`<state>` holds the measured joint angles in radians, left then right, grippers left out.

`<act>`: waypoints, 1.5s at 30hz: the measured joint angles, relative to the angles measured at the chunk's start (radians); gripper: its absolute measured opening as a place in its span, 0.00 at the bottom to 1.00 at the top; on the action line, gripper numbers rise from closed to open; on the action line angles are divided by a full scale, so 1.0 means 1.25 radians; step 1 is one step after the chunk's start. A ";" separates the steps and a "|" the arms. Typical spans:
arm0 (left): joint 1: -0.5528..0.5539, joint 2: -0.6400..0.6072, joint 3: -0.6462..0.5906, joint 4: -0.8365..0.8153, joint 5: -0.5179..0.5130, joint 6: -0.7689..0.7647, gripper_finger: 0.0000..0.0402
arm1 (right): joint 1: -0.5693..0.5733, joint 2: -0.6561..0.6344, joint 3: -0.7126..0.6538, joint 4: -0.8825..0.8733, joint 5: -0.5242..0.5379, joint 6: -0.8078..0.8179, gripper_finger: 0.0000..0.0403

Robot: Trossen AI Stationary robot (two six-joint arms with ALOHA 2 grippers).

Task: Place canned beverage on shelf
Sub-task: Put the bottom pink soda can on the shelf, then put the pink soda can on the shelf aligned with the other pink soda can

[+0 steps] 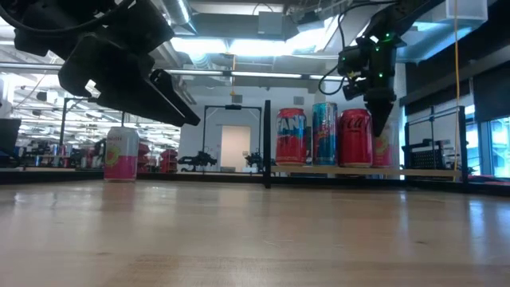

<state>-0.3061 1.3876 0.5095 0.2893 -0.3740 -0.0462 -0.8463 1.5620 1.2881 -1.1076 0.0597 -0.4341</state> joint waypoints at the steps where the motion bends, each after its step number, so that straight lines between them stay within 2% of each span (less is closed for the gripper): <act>1: 0.000 0.000 0.000 0.000 0.000 0.000 0.78 | 0.000 0.000 0.000 -0.002 0.000 0.000 0.80; 5: 0.000 0.000 0.000 0.000 0.001 0.001 0.78 | 0.001 0.000 0.000 0.003 0.020 -0.002 0.91; 9: 0.000 0.000 0.000 0.000 0.001 0.003 0.78 | 0.001 0.000 0.021 -0.015 0.034 -0.012 0.98; 14: 0.000 0.000 0.000 0.000 0.001 -0.008 0.78 | 0.010 0.000 0.108 -0.125 0.014 0.015 0.97; 19: -0.001 0.000 0.000 0.011 -0.009 -0.035 0.78 | 0.052 -0.018 0.213 -0.244 0.013 0.126 0.96; 24: 0.001 -0.017 0.018 -0.026 -0.110 -0.062 0.78 | 0.143 -0.106 0.223 -0.213 -0.024 0.230 0.96; 28: 0.014 -0.077 0.083 -0.196 -0.186 -0.098 0.78 | 0.250 -0.208 0.154 -0.107 -0.022 0.280 0.96; 34: 0.099 -0.165 0.190 -0.498 -0.228 -0.195 0.78 | 0.399 -0.351 -0.041 0.121 -0.021 0.340 0.96; 40: 0.274 -0.228 0.272 -0.799 -0.280 -0.311 0.78 | 0.534 -0.433 -0.295 0.409 -0.021 0.344 0.96; 45: 0.480 -0.250 0.277 -0.892 -0.236 -0.347 0.78 | 0.614 -0.435 -0.449 0.635 -0.021 0.344 0.96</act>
<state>0.2941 1.0757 0.8558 -0.8260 -0.6692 -0.4805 -0.0784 1.0177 0.7264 -0.3139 0.0334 -0.0040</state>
